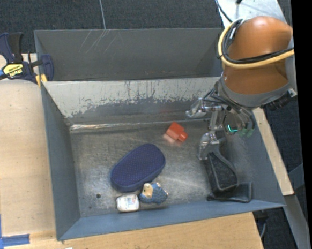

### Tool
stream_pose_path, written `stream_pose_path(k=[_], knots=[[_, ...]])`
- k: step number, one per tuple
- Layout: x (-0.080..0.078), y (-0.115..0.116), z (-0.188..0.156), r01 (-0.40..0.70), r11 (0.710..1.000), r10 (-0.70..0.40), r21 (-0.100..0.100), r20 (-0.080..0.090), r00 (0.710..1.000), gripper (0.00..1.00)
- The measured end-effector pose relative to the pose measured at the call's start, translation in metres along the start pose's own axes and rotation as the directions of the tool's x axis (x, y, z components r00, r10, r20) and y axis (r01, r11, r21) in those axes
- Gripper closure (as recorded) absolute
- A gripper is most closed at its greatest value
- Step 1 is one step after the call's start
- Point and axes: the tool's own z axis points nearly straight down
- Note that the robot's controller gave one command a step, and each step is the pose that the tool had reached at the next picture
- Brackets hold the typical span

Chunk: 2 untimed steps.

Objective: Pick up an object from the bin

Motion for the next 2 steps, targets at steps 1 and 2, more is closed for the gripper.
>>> stream_pose_path(k=[1, 2], knots=[[-0.068, 0.03, 0.11, 0.277, 0.961, -0.277, 0.001, 0.007, 0.961, 0.0], [-0.03, 0.085, 0.165, 0.35, 0.937, -0.35, 0.005, 0.012, 0.937, 0.0]])
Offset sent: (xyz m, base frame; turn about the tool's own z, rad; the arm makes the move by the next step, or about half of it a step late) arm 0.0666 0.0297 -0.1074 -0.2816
